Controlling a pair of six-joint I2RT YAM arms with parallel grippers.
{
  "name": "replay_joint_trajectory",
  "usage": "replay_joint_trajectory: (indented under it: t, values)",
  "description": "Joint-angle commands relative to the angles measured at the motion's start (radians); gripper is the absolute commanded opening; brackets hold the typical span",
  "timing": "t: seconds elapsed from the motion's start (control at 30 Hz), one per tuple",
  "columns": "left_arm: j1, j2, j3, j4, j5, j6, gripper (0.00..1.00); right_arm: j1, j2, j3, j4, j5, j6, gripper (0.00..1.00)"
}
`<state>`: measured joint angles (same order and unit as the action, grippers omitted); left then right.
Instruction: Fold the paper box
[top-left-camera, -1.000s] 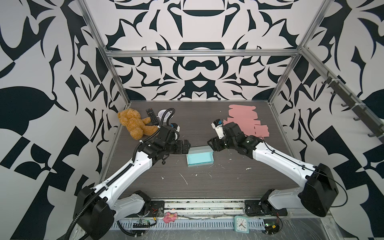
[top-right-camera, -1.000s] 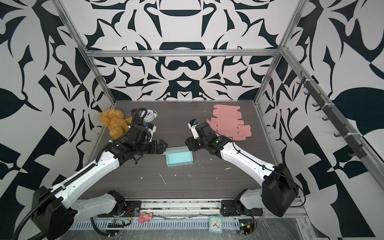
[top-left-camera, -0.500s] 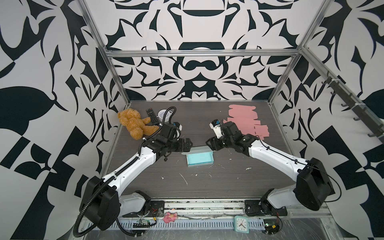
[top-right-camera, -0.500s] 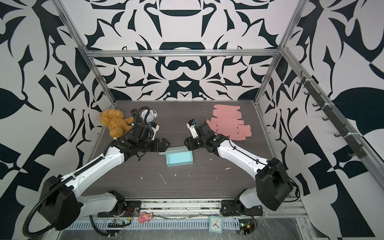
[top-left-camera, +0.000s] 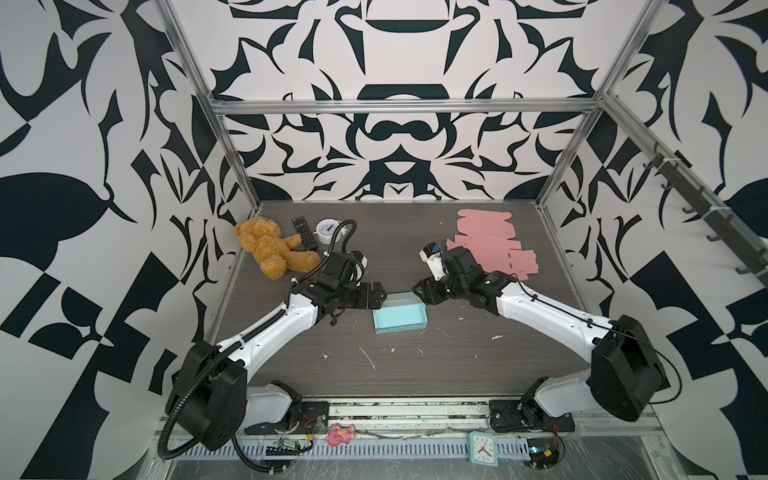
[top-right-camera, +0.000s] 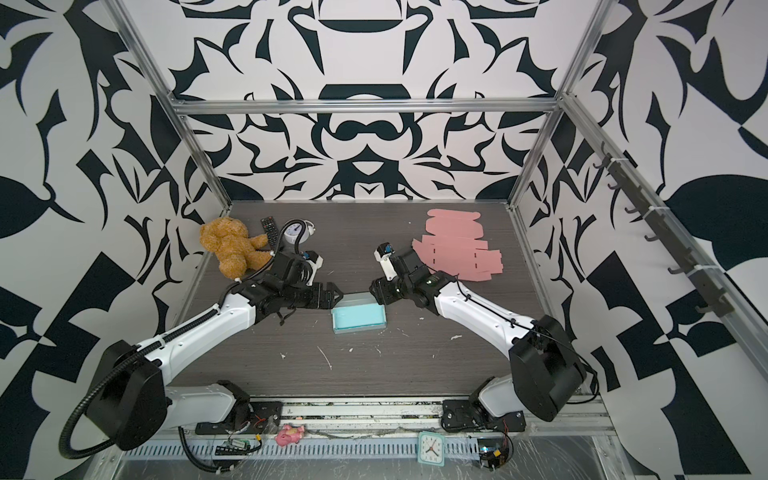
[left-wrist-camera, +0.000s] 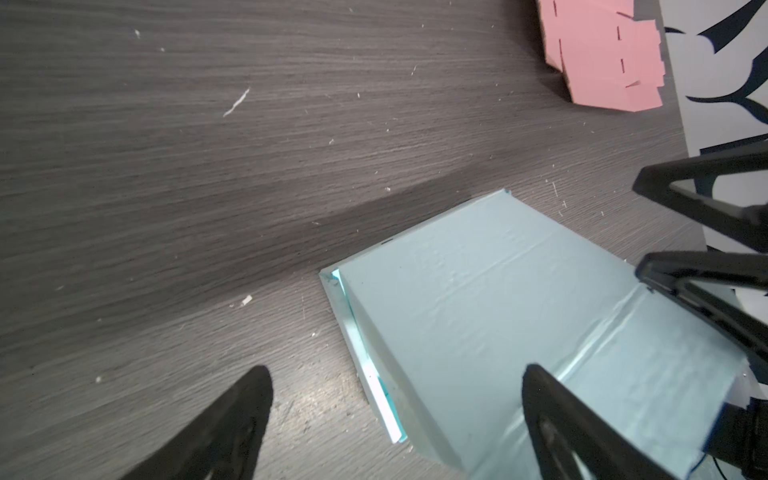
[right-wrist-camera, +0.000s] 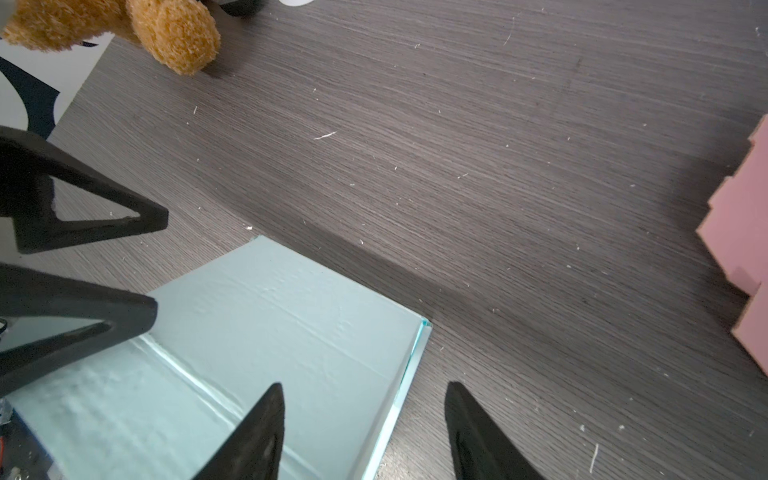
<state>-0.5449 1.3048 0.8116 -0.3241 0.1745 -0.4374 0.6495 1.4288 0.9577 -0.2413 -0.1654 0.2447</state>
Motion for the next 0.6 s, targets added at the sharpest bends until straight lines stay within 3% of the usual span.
replay_joint_trajectory:
  t: [0.0,0.57]
  values:
    - [0.003,0.003,-0.023,0.024,0.021,-0.01,0.96,-0.003,0.0,-0.012,0.031,-0.01,0.01,0.63]
    - [0.003,-0.005,-0.092,0.054,0.046,-0.053,0.95,-0.004,0.004,-0.075,0.046,-0.021,0.039,0.6]
